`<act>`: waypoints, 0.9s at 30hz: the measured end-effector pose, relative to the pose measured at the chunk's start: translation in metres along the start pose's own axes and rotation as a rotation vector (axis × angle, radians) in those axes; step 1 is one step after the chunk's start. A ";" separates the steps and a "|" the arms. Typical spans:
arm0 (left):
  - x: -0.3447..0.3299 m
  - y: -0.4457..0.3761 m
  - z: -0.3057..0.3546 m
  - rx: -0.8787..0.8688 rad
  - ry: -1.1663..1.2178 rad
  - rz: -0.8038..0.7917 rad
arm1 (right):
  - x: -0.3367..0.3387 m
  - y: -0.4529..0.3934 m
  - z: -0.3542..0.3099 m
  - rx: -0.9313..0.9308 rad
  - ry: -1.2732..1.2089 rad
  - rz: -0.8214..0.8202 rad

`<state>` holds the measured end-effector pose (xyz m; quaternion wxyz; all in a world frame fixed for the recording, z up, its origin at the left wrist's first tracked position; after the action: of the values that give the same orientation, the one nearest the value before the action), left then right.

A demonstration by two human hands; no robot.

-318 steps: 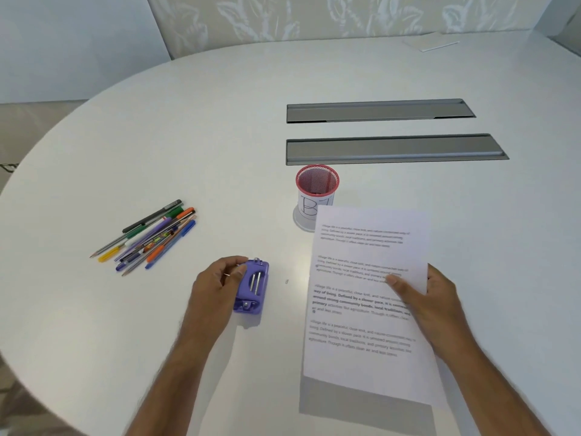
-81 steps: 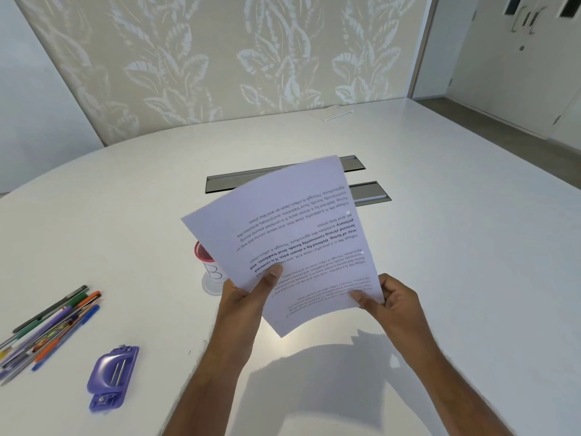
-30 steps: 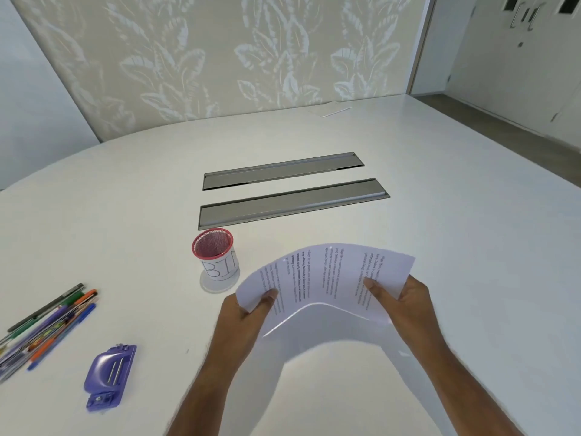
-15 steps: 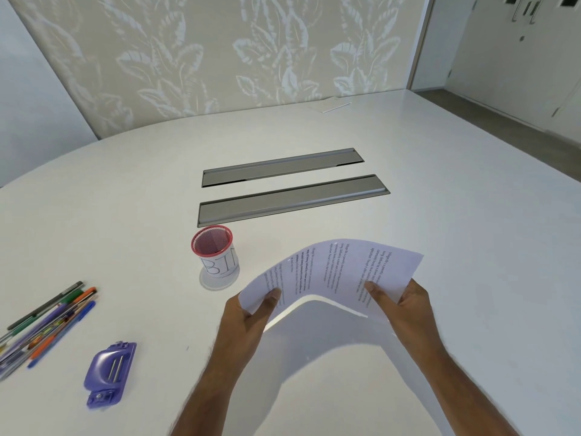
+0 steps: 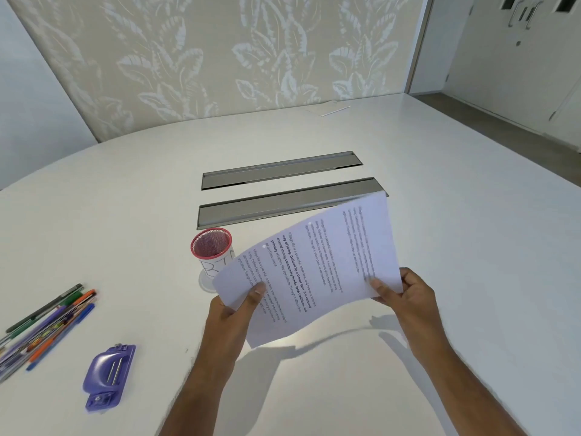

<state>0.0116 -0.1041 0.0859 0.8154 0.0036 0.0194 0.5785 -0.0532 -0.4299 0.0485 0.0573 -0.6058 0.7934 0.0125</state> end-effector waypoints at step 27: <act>-0.007 0.026 0.004 -0.060 0.280 -0.015 | -0.021 -0.046 -0.058 0.091 -0.241 -0.114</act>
<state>-0.0153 -0.1016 0.0903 0.8089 -0.1017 0.1154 0.5675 -0.0082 -0.4271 0.1109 0.1804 -0.6407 0.7449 0.0459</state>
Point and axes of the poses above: each hand's wrist, its own y-axis away from the middle knuckle, its own x-axis out of the back of the hand, z = x × y, the point moved 4 cm from there along -y, towards the middle knuckle, and after that the axes turned 14 degrees about -z, right-handed, at the moved point
